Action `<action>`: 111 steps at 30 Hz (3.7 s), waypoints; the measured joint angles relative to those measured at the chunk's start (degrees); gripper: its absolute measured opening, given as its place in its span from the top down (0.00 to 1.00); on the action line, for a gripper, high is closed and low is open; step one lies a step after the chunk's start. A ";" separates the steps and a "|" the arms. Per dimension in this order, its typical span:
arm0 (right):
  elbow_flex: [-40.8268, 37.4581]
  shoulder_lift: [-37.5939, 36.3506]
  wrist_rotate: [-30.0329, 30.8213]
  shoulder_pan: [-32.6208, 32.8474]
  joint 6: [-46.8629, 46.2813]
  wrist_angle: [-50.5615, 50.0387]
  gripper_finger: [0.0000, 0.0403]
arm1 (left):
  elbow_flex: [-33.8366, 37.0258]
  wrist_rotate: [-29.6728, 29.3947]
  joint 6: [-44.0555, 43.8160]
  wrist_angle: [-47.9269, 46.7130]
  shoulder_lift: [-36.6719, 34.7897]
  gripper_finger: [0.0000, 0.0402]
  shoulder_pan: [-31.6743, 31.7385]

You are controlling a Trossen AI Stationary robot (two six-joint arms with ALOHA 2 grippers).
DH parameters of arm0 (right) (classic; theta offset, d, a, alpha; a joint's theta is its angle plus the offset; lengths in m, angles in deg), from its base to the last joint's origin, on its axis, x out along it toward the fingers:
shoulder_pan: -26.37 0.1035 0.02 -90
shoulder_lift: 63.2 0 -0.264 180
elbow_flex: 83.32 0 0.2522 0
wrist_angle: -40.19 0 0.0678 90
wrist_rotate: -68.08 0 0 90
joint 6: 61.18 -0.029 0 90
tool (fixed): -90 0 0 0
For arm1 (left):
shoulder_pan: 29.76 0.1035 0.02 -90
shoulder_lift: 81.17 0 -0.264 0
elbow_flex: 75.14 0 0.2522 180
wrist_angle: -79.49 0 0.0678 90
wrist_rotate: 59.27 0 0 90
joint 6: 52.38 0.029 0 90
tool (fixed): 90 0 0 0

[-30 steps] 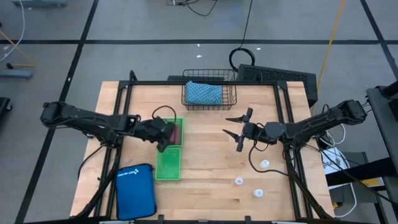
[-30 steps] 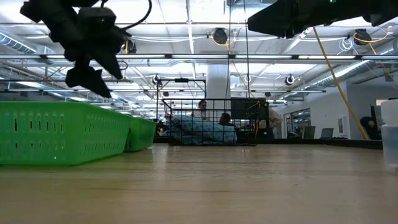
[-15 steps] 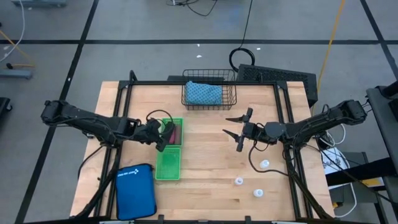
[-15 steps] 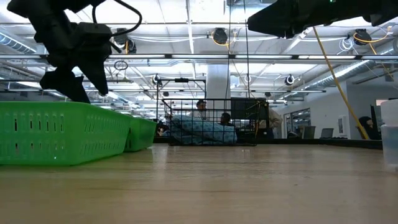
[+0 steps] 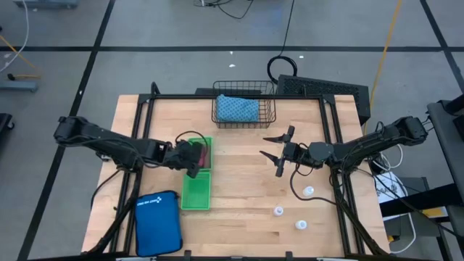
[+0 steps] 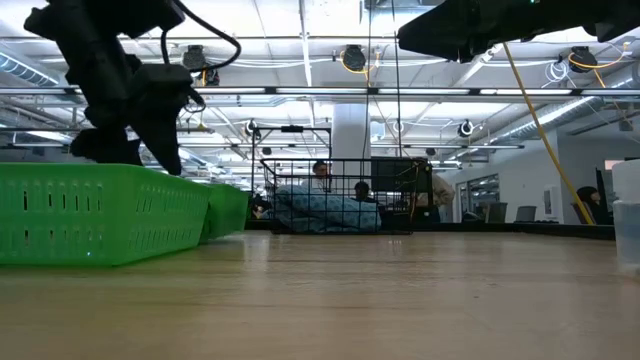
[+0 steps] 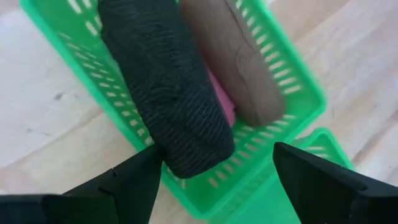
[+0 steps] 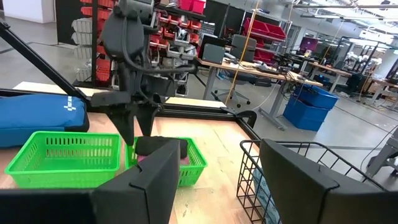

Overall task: Pick & Place Medicine items
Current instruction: Put the black bandage into the top green bin, then adjust the top green bin on the table, then put the top white pill bottle into the bottom green bin

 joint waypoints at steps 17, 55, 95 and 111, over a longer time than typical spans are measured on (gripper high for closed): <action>0.00 0.00 0.20 0.00 0.00 -0.02 0.48 | 0.00 4.41 8.19 9.16 -2.65 0.21 0.02; 0.00 -0.02 0.18 -0.48 -0.39 0.00 0.48 | -0.04 -13.70 11.69 39.50 1.21 0.23 0.66; 0.00 -0.02 0.17 -0.48 -0.42 0.87 0.48 | -31.15 3.31 10.19 -2.22 33.51 0.37 2.75; 0.00 -0.02 0.17 -0.49 -0.42 0.37 0.48 | -31.10 7.18 13.45 -2.78 31.54 0.37 1.18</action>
